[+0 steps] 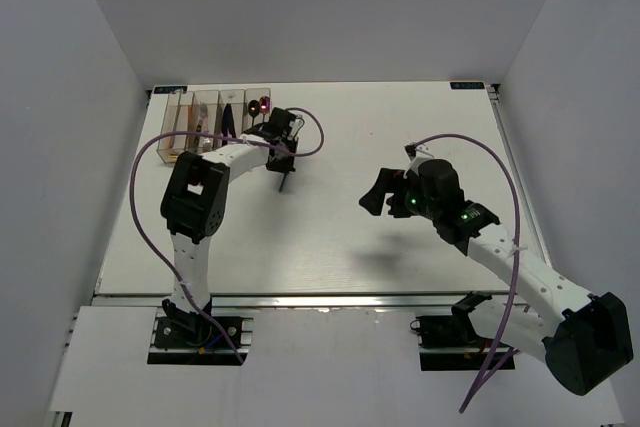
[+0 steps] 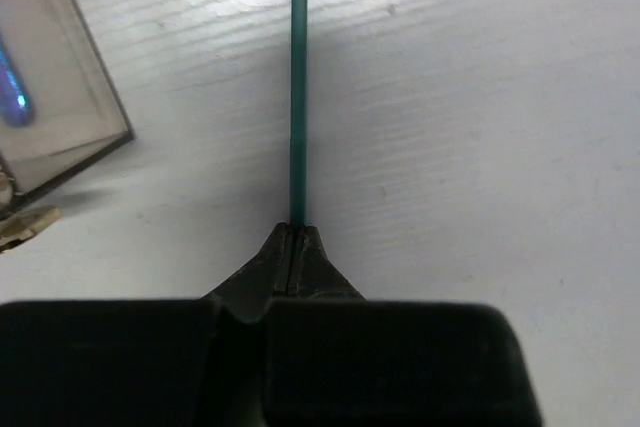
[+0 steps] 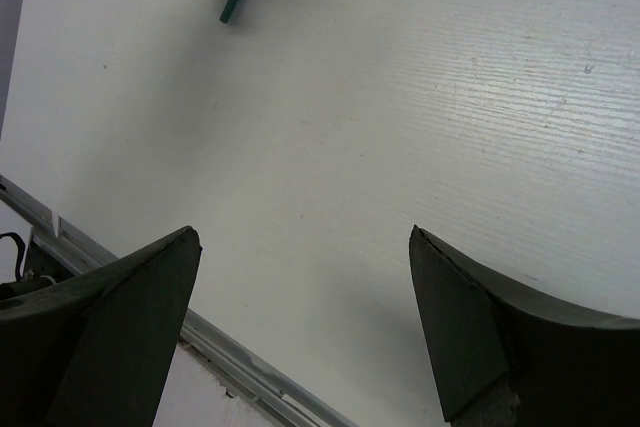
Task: Sort the eating utensils into containers
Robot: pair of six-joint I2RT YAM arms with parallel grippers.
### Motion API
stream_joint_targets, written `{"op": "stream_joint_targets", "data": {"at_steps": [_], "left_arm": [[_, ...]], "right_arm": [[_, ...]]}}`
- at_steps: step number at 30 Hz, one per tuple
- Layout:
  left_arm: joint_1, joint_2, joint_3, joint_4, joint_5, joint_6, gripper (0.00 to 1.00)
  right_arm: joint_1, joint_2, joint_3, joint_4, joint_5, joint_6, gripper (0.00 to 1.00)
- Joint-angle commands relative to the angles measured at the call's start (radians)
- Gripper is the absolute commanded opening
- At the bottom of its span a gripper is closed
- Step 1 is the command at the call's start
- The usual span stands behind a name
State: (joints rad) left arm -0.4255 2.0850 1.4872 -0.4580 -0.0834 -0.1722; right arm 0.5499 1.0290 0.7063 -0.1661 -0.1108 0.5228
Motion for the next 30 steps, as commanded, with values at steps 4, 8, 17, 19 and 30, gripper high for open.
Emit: {"op": "stream_joint_targets", "data": {"at_steps": [4, 8, 17, 19, 30], "left_arm": [[0.020, -0.227, 0.021, 0.030, -0.039, -0.010, 0.00], [0.149, -0.238, 0.139, 0.025, -0.145, -0.041, 0.00], [0.359, -0.192, 0.123, 0.415, -0.173, 0.212, 0.00], [0.421, -0.131, 0.194, 0.409, -0.130, 0.206, 0.00], [0.534, 0.086, 0.397, 0.395, -0.052, 0.342, 0.00]], "right_arm": [[-0.005, -0.026, 0.004, 0.014, 0.005, -0.012, 0.89], [-0.005, -0.027, 0.012, 0.011, 0.008, -0.024, 0.89], [-0.005, -0.018, -0.016, 0.071, -0.041, -0.026, 0.89], [-0.005, -0.009, -0.014, 0.077, -0.050, -0.033, 0.89], [-0.007, 0.054, -0.001, 0.102, -0.041, -0.067, 0.89]]}}
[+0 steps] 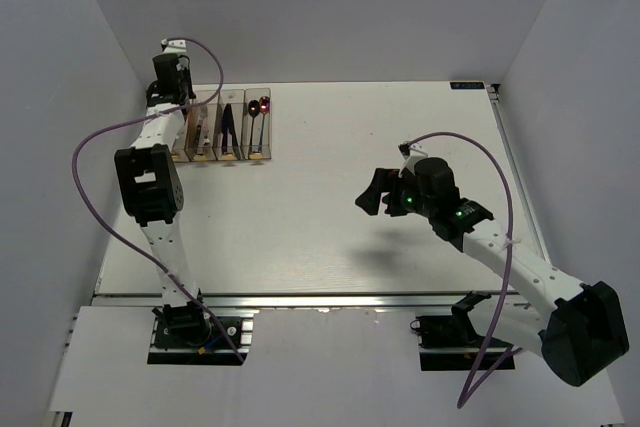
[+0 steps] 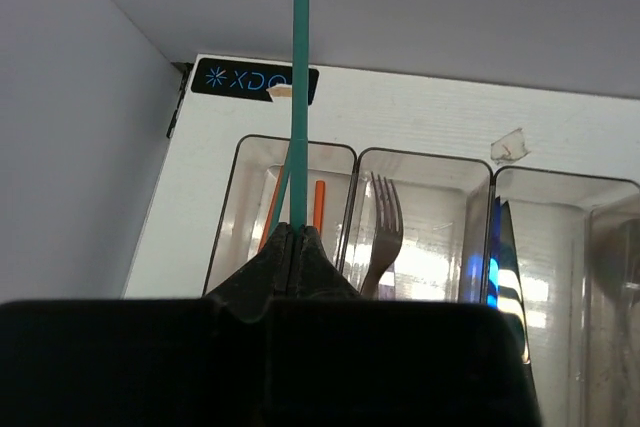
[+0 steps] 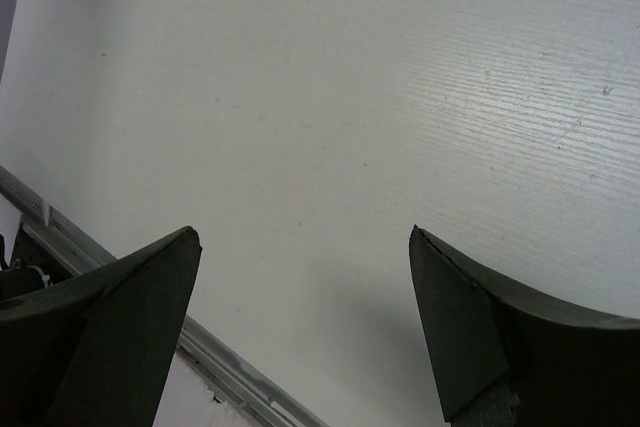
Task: Sort the eating utensils into containers
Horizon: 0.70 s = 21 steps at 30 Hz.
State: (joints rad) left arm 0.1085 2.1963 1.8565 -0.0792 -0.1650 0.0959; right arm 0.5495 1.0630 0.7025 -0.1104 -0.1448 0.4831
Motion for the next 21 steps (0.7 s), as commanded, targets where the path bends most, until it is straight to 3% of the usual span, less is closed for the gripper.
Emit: {"op": "stream_joint_targets", "data": {"at_steps": [1, 21], "left_arm": [[0.006, -0.021, 0.024, 0.021, 0.044, 0.082, 0.00], [0.099, 0.121, -0.006, 0.142, 0.257, 0.090, 0.00]], "right_arm": [[-0.006, 0.026, 0.005, 0.048, -0.013, -0.028, 0.89], [-0.006, 0.089, 0.026, 0.052, -0.019, -0.024, 0.89]]}}
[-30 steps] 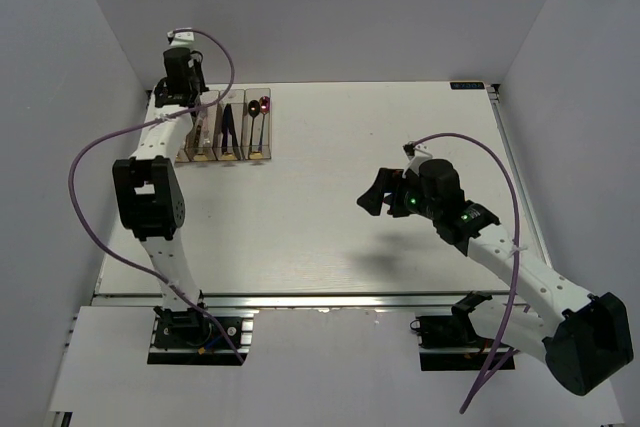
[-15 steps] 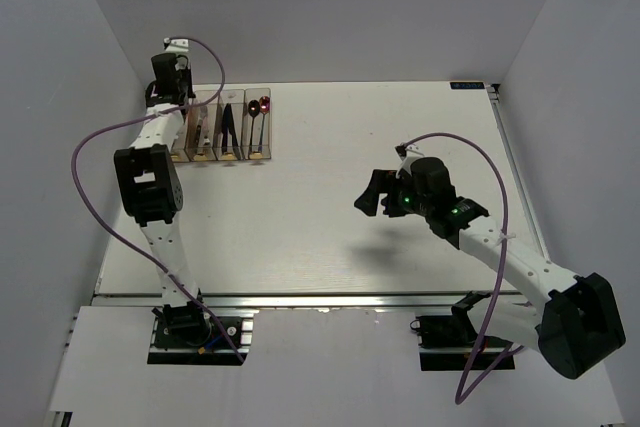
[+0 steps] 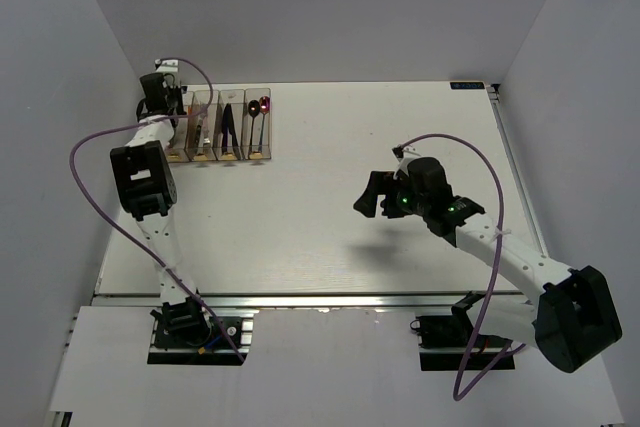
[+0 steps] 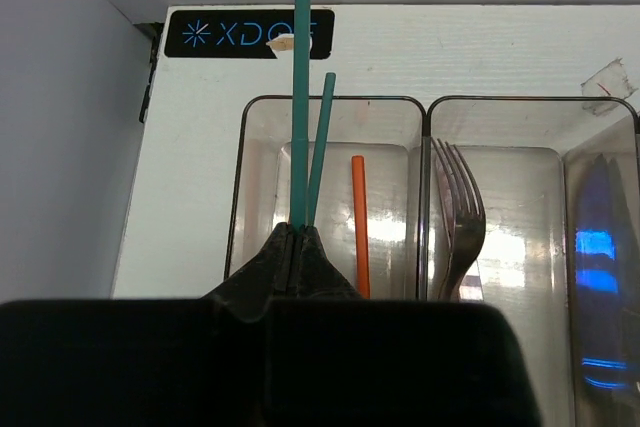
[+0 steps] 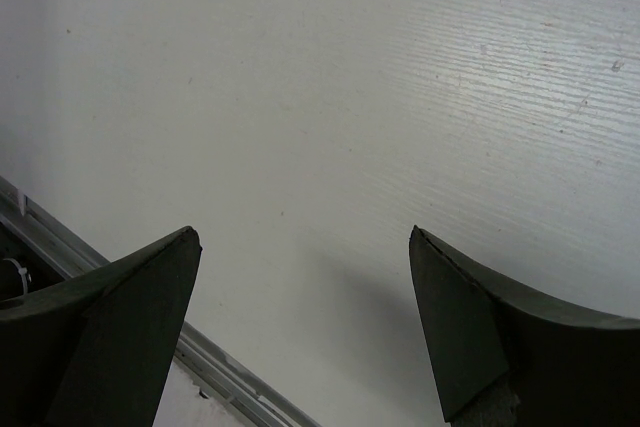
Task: Sort the eating utensils into containers
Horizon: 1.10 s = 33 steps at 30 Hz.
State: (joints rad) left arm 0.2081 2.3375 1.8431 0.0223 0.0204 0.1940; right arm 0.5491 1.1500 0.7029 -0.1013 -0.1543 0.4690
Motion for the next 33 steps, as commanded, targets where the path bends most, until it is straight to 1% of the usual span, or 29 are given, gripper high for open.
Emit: {"op": "stream_joint_targets", "data": {"at_steps": [1, 5, 9, 17, 22, 27, 33], "left_arm": [[-0.001, -0.015, 0.008, 0.039, 0.067, -0.010, 0.00], [0.008, 0.008, 0.015, 0.028, 0.056, -0.011, 0.00], [0.013, 0.009, -0.034, 0.054, 0.078, -0.024, 0.01], [0.028, 0.019, -0.076, 0.074, 0.047, -0.011, 0.03], [0.036, 0.003, -0.100, 0.083, 0.058, -0.016, 0.05], [0.034, -0.035, -0.182, 0.114, 0.044, -0.030, 0.05], [0.034, -0.086, -0.246, 0.146, 0.081, -0.064, 0.05]], "right_arm": [[-0.006, 0.002, 0.026, 0.043, -0.010, -0.007, 0.89], [-0.006, 0.001, 0.026, 0.040, -0.011, -0.006, 0.89], [-0.006, 0.001, 0.024, 0.043, -0.013, -0.004, 0.89], [-0.006, -0.010, 0.012, 0.041, -0.008, -0.007, 0.89], [-0.006, -0.009, 0.012, 0.046, -0.010, -0.006, 0.89], [-0.006, -0.009, 0.014, 0.052, -0.021, -0.003, 0.89], [-0.006, -0.030, 0.014, 0.052, -0.017, -0.003, 0.89]]}}
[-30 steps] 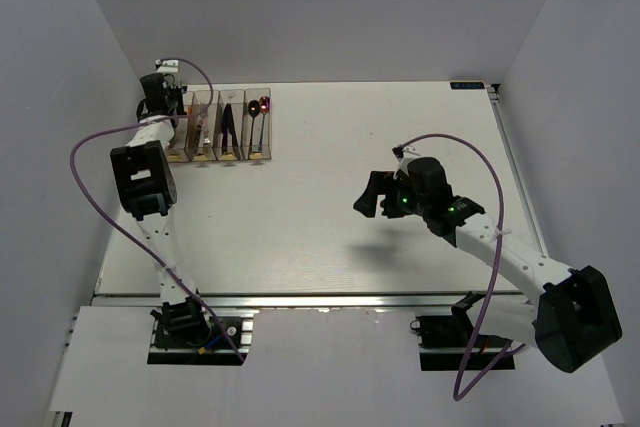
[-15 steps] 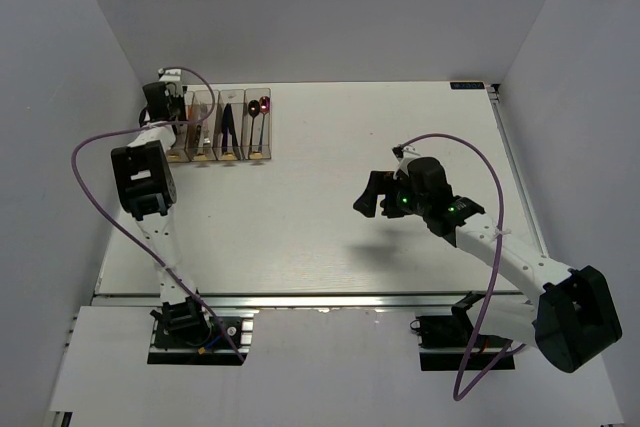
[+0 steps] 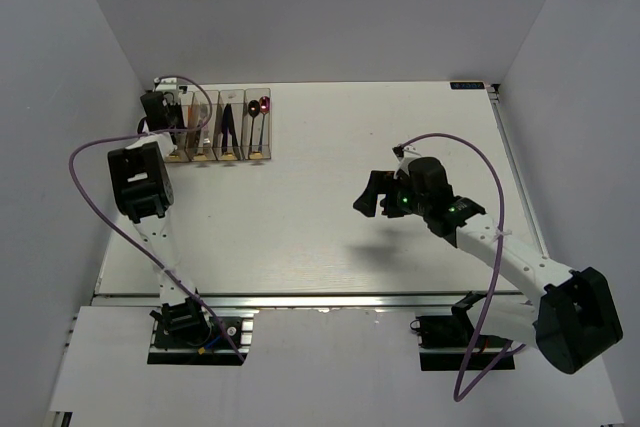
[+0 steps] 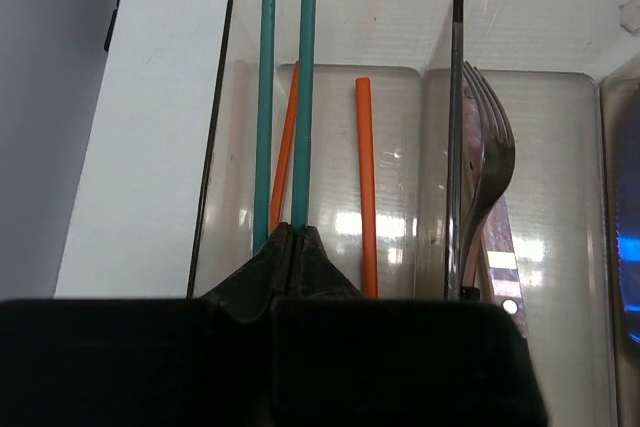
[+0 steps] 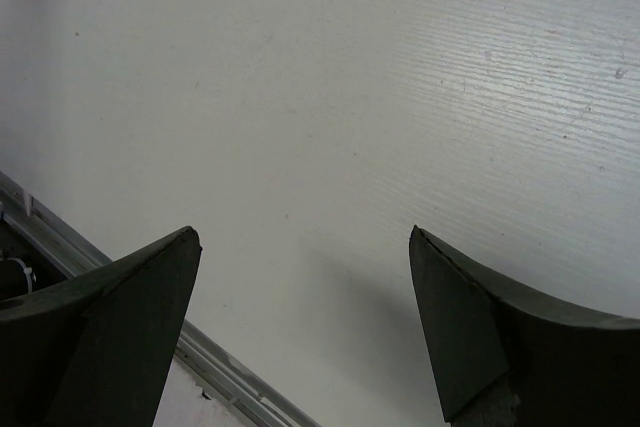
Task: Sort the eating utensils into containers
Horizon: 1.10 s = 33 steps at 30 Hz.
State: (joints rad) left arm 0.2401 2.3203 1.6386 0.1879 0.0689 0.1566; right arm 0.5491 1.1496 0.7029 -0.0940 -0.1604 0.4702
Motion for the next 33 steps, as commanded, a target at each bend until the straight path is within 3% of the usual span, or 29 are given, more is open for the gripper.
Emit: {"op": "stream_joint_targets", "data": {"at_steps": [1, 7, 12, 14, 15, 18, 25, 33], "left_arm": [[0.004, -0.088, -0.051, -0.009, 0.034, -0.032, 0.06], [0.004, -0.145, -0.105, 0.013, 0.029, -0.057, 0.06], [0.002, -0.173, -0.122, 0.012, -0.053, -0.071, 0.10], [0.004, -0.183, -0.131, 0.012, -0.044, -0.069, 0.20], [0.004, -0.188, -0.137, 0.013, -0.038, -0.081, 0.39], [0.002, -0.210, -0.135, 0.005, -0.024, -0.091, 0.59], [0.004, -0.239, -0.109, 0.021, -0.009, -0.103, 0.60], [0.004, -0.124, 0.039, -0.045, 0.032, -0.104, 0.54]], "right_arm": [[-0.006, -0.034, 0.015, 0.046, -0.011, -0.004, 0.89], [-0.006, -0.040, 0.010, 0.050, -0.025, 0.002, 0.89], [-0.006, -0.062, 0.001, 0.050, -0.024, 0.002, 0.89], [-0.006, -0.068, 0.000, 0.045, -0.019, -0.001, 0.89], [-0.006, -0.068, 0.001, 0.045, -0.019, -0.002, 0.89], [-0.006, -0.062, 0.006, 0.046, -0.021, -0.004, 0.89], [-0.006, -0.034, 0.007, 0.063, -0.034, 0.001, 0.89], [-0.006, -0.004, 0.020, 0.071, -0.036, 0.002, 0.89]]}}
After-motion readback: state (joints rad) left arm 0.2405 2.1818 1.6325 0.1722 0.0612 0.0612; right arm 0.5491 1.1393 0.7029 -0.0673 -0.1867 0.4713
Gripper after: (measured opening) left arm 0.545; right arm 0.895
